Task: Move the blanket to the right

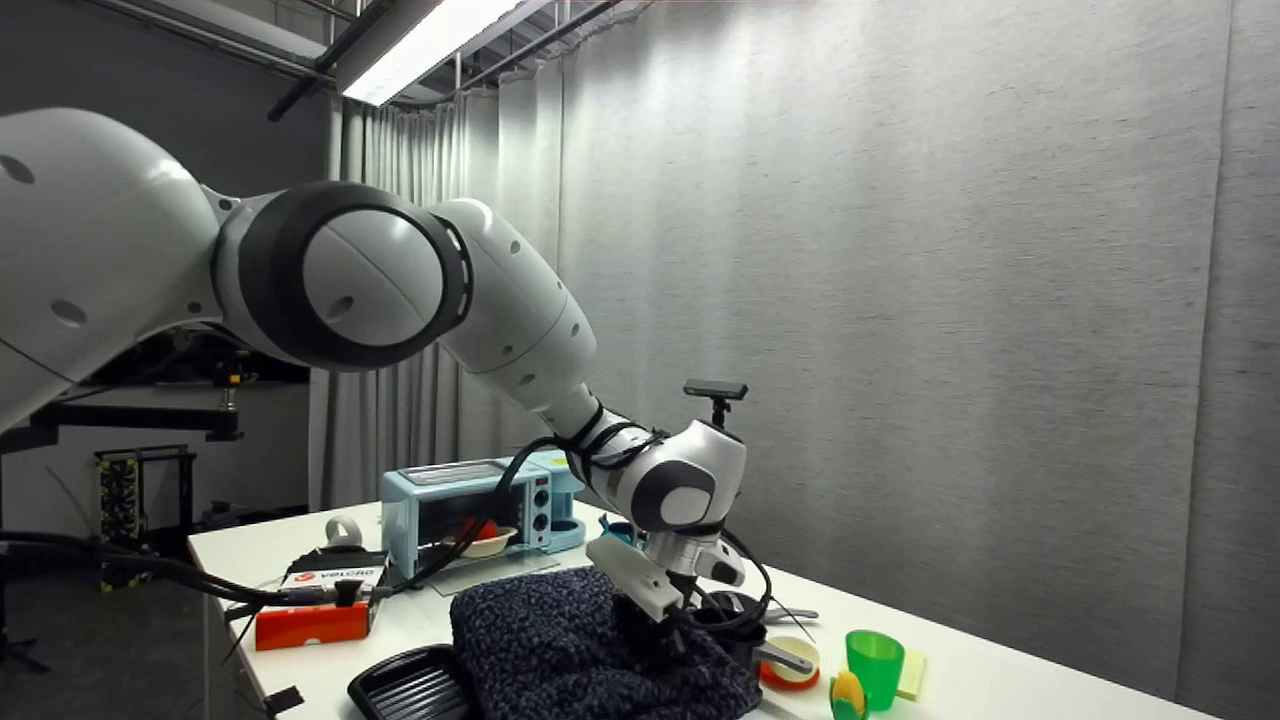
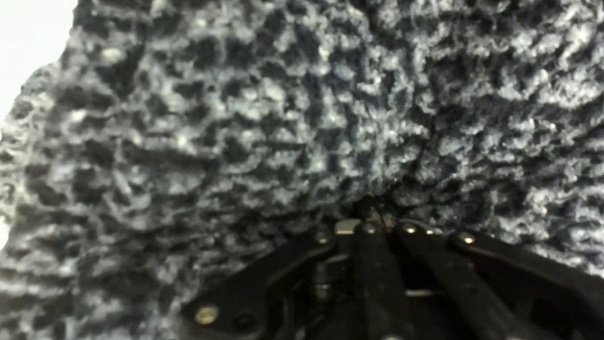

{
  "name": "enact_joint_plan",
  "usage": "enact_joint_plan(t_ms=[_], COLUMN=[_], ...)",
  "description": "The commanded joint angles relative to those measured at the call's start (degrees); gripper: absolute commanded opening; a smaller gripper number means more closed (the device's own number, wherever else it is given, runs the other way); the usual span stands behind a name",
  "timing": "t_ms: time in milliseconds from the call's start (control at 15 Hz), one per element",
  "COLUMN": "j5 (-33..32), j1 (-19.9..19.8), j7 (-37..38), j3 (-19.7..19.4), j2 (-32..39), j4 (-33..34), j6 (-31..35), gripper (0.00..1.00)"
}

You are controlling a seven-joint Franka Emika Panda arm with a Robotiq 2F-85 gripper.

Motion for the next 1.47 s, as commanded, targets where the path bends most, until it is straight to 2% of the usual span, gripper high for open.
enact_joint_plan(t_ms=[0, 200, 267, 1400], j5=[-1.6, -2.0, -1.6, -2.0], j1=[1.9, 2.5, 2.5, 2.8], j7=[-2.6, -2.1, -1.0, -1.1], j3=[1.5, 1.6, 1.2, 1.2], j2=[0.5, 1.2, 0.0, -0.6], j4=[1.5, 2.8, 1.1, 1.6], j6=[0.1, -3.0, -0.7, -1.3], gripper=[0.00, 0.00, 0.01, 0.00])
